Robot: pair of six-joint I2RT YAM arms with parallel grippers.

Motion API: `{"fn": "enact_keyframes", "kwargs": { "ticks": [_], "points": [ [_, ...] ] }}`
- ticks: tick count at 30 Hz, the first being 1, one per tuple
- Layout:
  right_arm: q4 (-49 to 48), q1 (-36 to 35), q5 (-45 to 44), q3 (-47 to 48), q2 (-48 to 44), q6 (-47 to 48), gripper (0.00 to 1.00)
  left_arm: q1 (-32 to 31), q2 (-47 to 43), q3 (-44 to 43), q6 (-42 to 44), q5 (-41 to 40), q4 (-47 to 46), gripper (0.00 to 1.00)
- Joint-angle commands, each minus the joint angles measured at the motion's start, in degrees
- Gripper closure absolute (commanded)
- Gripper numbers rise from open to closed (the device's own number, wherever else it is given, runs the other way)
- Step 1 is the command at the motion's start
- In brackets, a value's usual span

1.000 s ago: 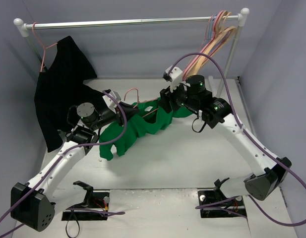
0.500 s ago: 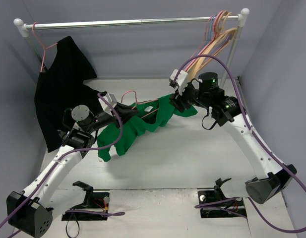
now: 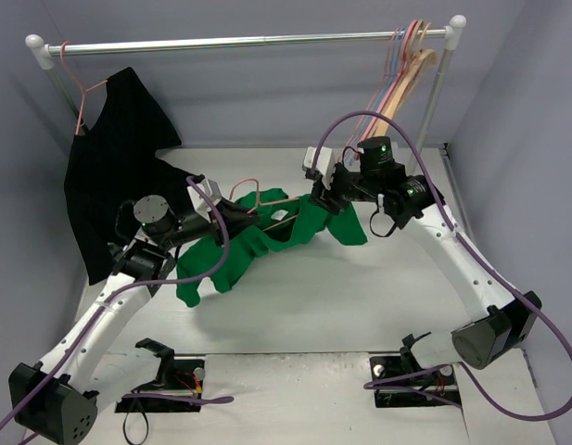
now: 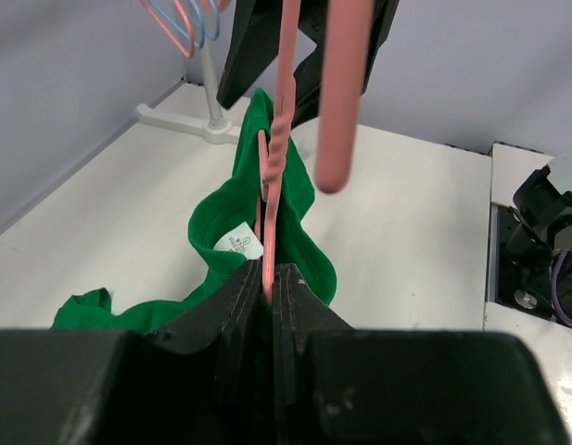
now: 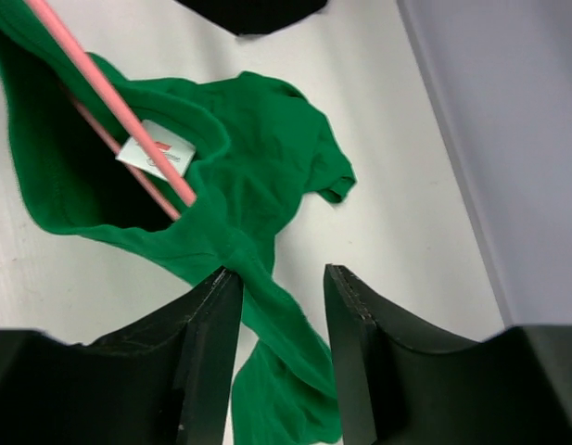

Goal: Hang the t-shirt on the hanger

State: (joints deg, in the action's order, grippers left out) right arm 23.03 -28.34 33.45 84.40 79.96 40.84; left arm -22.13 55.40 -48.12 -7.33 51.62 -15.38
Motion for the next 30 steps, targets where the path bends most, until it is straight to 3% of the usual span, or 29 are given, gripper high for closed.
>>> {"fn": "enact_keyframes", "kwargs": {
  "ticks": [1,8,11,13,16,17,18,22,30],
  "points": [
    [-0.5,0.1,5.1,0.6,-0.2,2.1,0.62,-0.1,-1.0,-5.9,2.3,3.6,-2.8,1.0],
    [3.7,0.1,10.7,1.7,0.5,4.4,0.69,-0.1,-0.1,-8.3,4.3,6.3,0.3,1.0],
    [4.3,0.1,11.8,2.1,0.5,4.9,0.81,-0.1,0.5,-9.2,4.5,7.1,1.2,1.0],
    [4.0,0.1,11.2,1.6,0.2,5.0,0.97,-0.1,0.6,-9.7,6.0,6.3,3.1,1.0],
    [2.9,0.1,9.7,0.9,-1.8,4.3,1.0,0.0,-0.2,-10.9,10.0,0.5,8.5,1.0],
    [1.8,0.2,9.5,0.6,-2.4,4.1,1.0,0.1,-0.5,-11.2,11.0,-2.2,9.9,0.97],
    [1.1,0.5,9.6,0.2,-3.1,3.9,1.0,0.2,-1.1,-11.6,12.8,-7.4,12.8,0.86],
    [-1.6,1.2,10.0,-0.7,-5.4,1.7,1.0,0.9,-2.9,-13.9,15.5,-18.8,19.1,0.62],
    [-7.3,1.2,10.1,-0.9,-7.7,-3.7,1.0,1.0,-4.4,-18.3,14.6,-38.8,23.3,0.49]
  ]
}}
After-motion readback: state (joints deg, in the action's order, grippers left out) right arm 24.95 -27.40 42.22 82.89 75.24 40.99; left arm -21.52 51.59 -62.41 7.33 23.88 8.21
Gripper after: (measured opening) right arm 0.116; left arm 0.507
